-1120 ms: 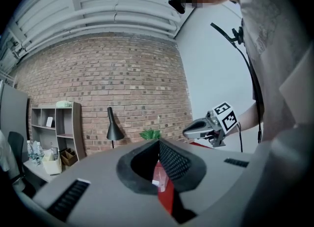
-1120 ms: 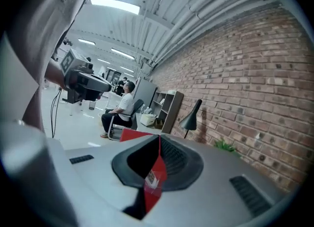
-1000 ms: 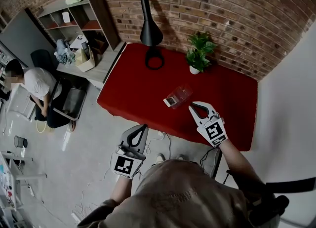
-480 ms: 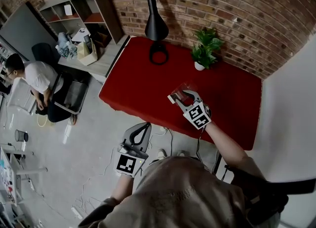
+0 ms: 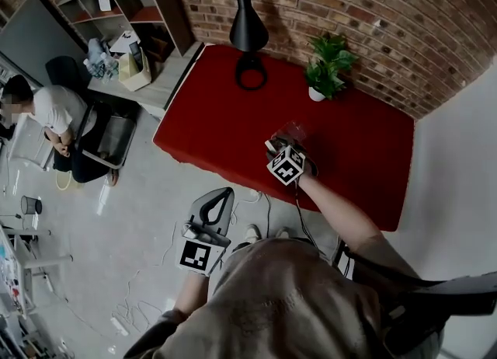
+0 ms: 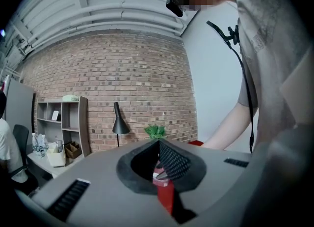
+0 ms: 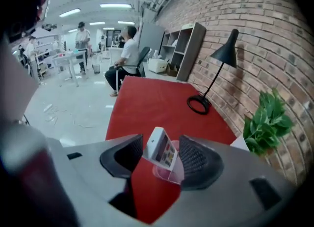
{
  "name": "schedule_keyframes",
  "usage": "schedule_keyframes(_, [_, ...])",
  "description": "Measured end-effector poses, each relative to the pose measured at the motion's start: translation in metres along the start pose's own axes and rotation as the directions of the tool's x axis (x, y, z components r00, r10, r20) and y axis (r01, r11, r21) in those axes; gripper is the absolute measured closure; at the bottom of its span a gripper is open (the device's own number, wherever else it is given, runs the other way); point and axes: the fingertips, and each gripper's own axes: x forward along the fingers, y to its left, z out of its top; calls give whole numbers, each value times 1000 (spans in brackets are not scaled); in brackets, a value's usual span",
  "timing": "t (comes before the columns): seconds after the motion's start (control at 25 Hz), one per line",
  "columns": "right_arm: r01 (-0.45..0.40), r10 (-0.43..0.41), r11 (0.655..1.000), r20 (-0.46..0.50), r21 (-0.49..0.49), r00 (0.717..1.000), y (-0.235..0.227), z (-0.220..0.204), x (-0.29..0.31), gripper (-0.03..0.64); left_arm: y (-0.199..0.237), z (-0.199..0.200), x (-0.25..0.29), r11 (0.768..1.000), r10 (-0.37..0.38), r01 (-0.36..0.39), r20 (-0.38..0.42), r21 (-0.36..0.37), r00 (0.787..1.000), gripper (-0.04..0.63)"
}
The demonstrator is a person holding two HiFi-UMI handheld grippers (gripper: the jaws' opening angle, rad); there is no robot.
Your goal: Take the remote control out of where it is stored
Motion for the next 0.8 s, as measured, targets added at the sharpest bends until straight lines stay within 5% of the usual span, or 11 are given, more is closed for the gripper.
schedule_keyframes(0.8, [118, -104, 992, -214, 52, 971, -11, -26, 56, 393, 24, -23, -26, 998, 54, -57, -64, -38, 996, 591])
